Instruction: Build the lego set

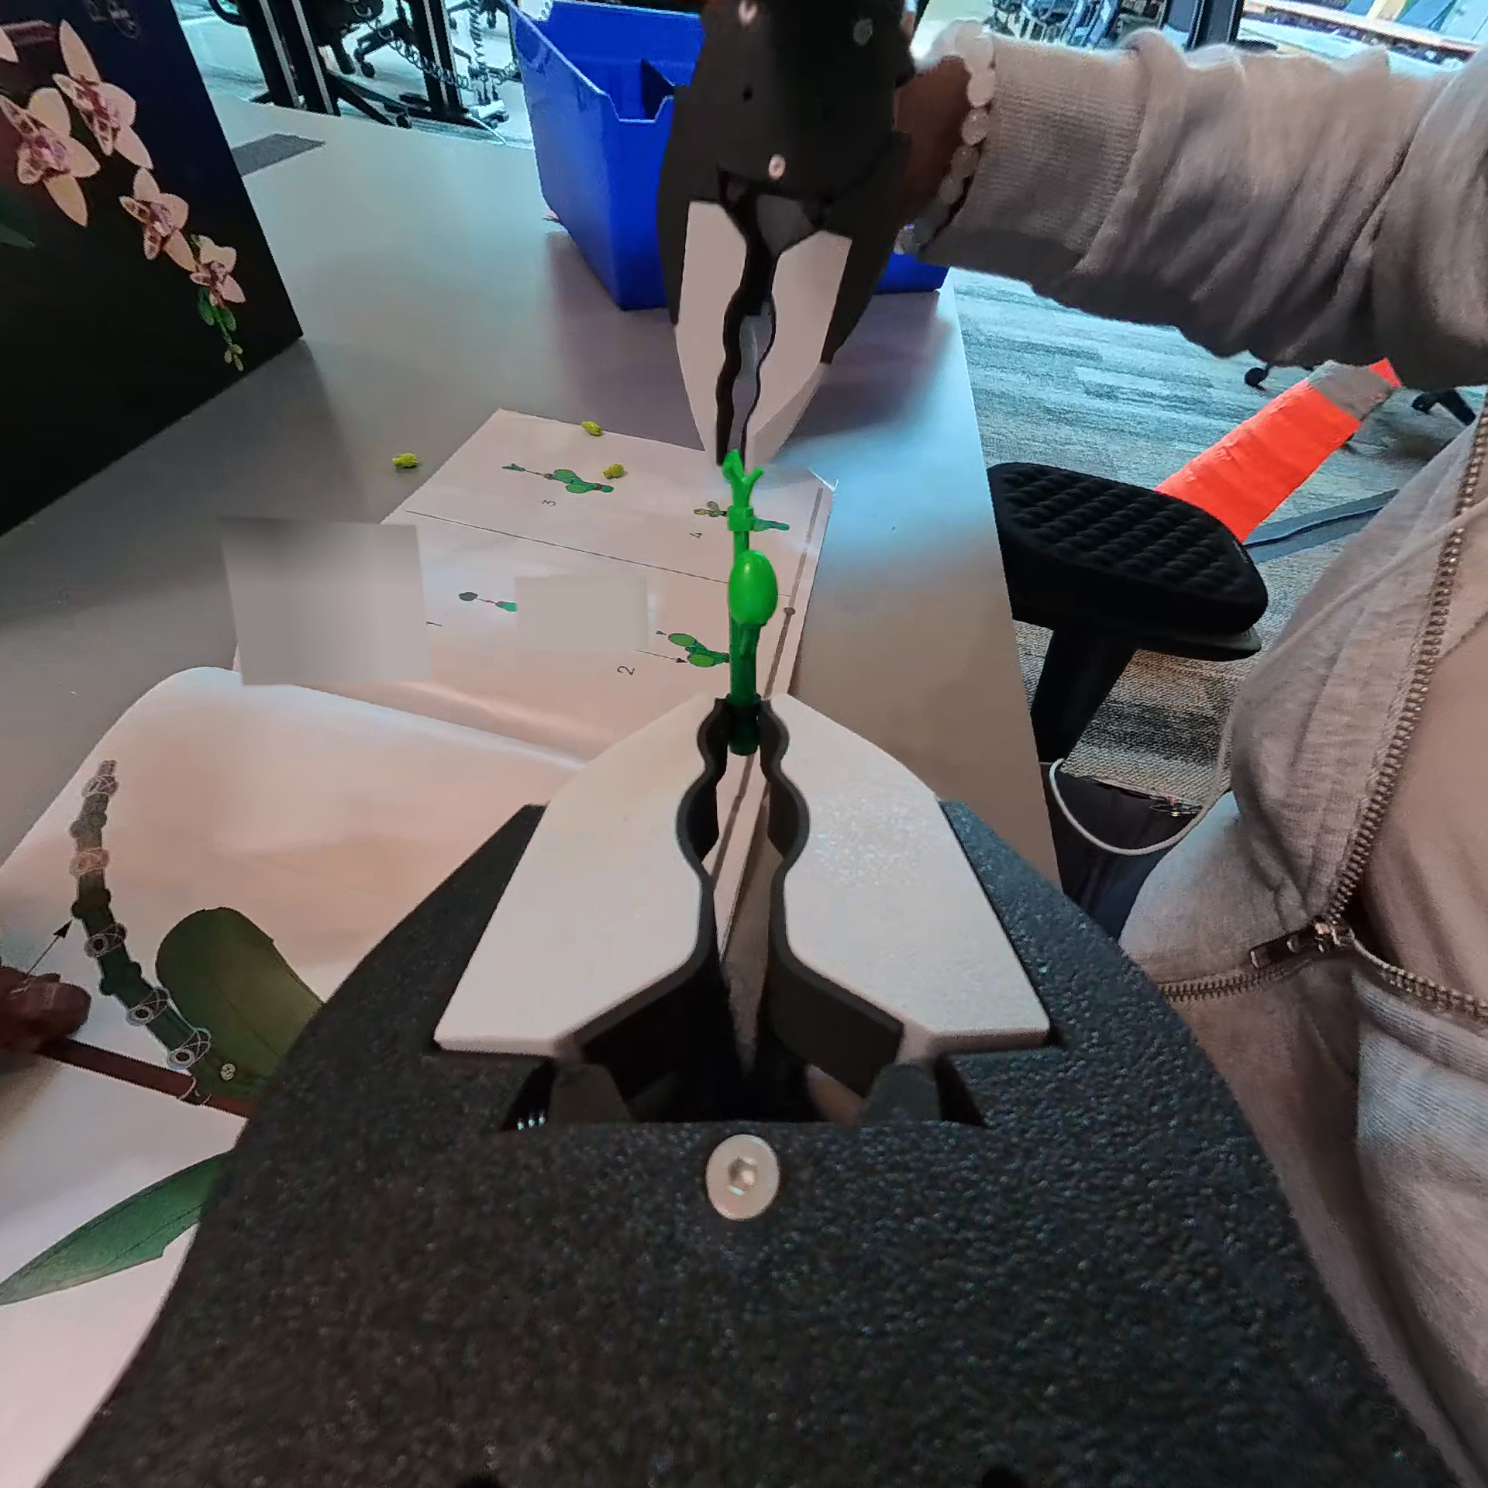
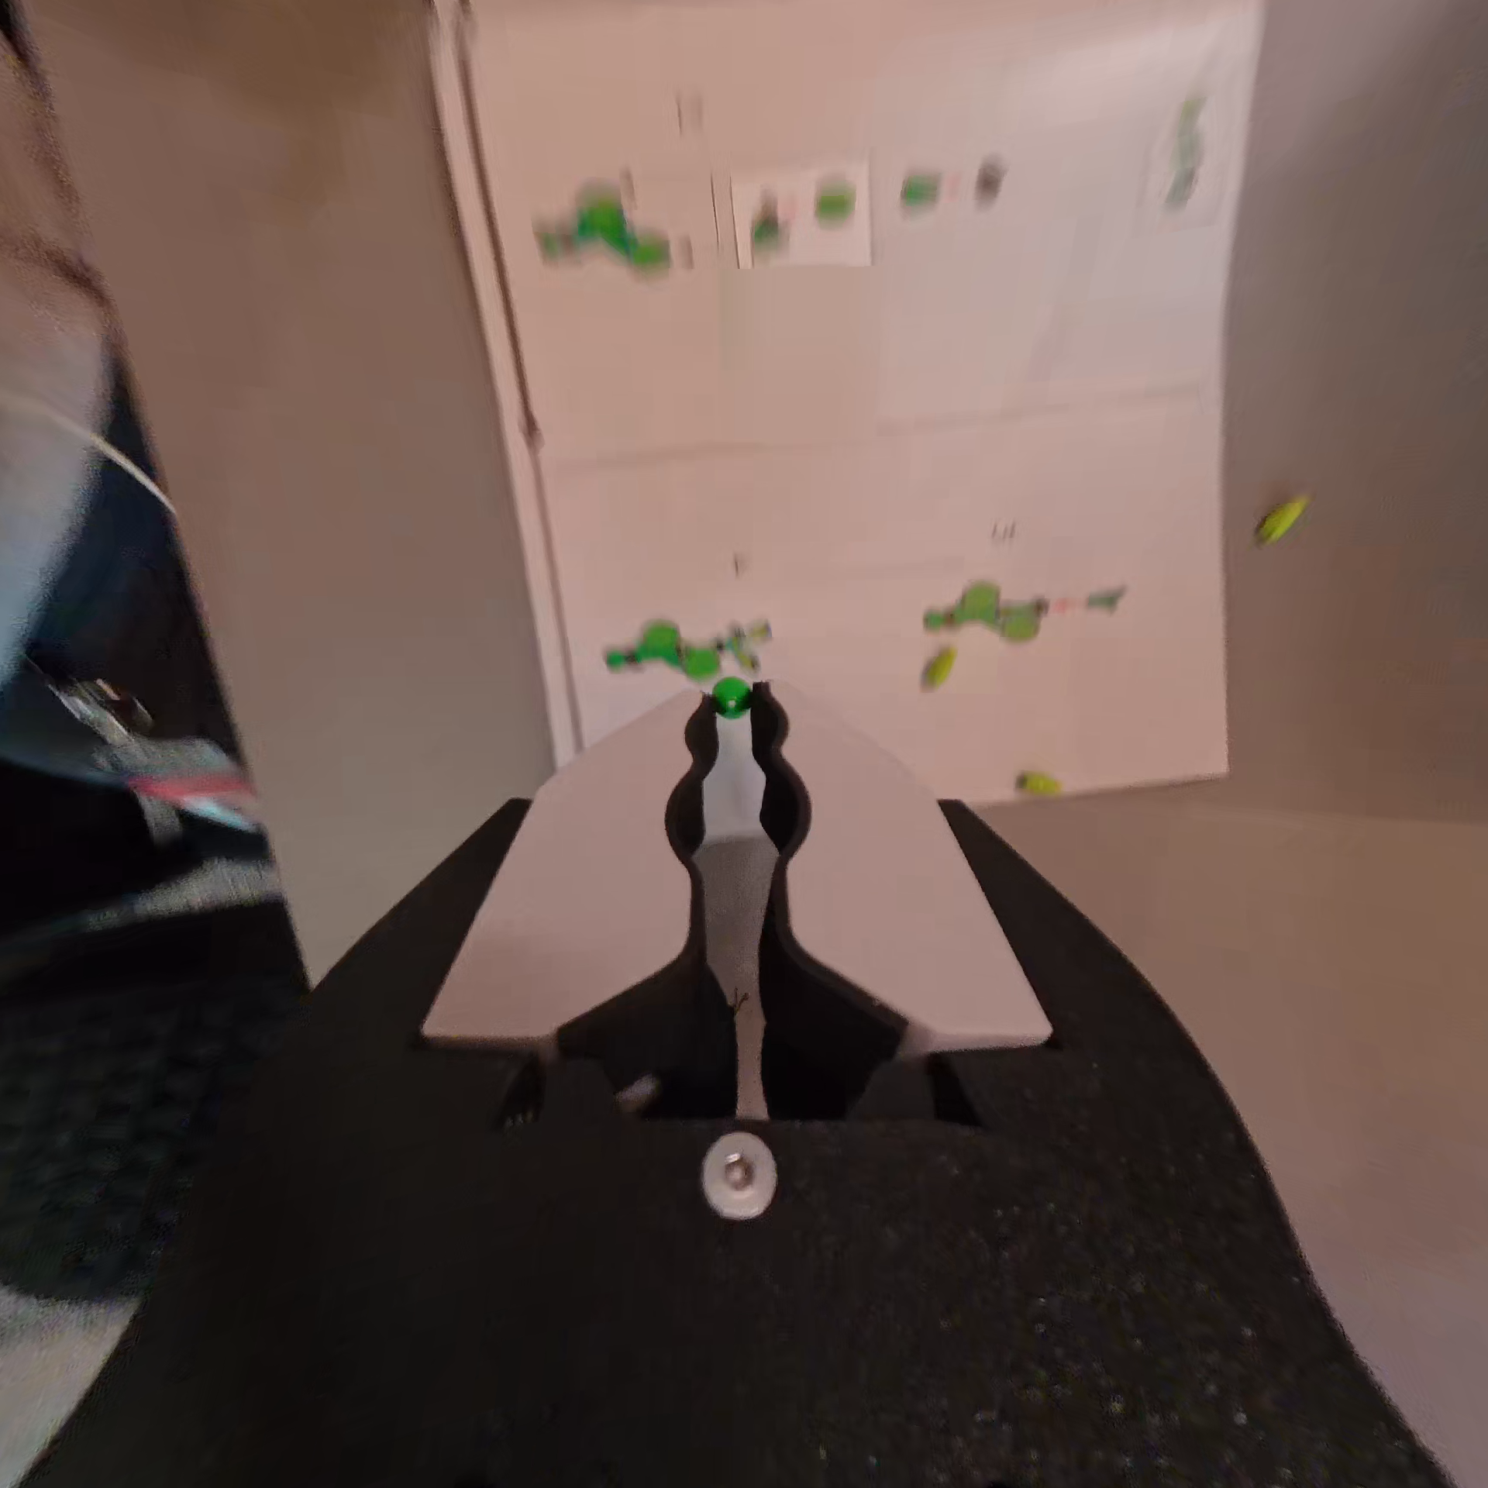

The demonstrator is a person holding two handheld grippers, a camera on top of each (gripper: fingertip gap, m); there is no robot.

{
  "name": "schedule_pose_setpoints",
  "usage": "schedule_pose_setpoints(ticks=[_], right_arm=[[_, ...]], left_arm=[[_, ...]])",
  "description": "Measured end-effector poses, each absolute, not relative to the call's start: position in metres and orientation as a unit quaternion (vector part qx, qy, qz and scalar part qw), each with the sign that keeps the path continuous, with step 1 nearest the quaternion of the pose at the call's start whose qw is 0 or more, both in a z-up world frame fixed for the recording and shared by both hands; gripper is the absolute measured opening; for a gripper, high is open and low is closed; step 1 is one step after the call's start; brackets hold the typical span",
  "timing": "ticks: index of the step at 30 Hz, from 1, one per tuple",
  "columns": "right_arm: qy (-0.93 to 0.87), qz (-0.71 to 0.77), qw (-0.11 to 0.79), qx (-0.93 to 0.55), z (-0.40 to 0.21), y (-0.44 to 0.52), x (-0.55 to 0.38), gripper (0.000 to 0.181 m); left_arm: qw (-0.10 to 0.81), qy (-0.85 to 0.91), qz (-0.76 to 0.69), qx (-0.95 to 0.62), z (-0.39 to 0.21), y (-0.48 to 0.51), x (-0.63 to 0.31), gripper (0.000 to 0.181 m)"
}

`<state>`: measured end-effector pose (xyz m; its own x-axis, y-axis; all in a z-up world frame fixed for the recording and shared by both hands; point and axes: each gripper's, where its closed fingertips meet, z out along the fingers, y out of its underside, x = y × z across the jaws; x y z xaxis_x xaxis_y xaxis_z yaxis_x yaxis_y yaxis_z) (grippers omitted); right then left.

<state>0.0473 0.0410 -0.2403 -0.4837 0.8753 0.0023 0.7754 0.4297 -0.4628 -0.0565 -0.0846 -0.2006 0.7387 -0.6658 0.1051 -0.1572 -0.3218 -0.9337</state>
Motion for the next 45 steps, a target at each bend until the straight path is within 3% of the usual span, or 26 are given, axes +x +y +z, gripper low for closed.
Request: schedule_pose_setpoints(ticks=[3,7,16,25,45], right_arm=[[-0.779,0.342,0.163,-0.501,-0.196,0.001,0.01,0.008],[-0.727,0.459,0.145,-0.49,-0.164,-0.062,-0.03,0.008],[-0.756,0.432,0.085,-0.484,-0.18,-0.089,-0.058,0.008],[-0.743,0.454,0.004,-0.491,-0.194,-0.1,-0.052,0.008],[-0.715,0.481,0.002,-0.507,-0.212,-0.098,-0.049,0.008]], left_arm=[[0.526,0.254,-0.246,-0.773,-0.198,-0.083,-0.059,0.006],[0.547,0.237,-0.256,-0.761,-0.192,-0.083,-0.063,0.006],[0.498,0.213,-0.357,-0.761,-0.193,-0.099,-0.055,0.006],[0.439,0.23,-0.367,-0.787,-0.208,-0.107,-0.047,0.006],[0.403,0.228,-0.355,-0.812,-0.221,-0.105,-0.045,0.005]])
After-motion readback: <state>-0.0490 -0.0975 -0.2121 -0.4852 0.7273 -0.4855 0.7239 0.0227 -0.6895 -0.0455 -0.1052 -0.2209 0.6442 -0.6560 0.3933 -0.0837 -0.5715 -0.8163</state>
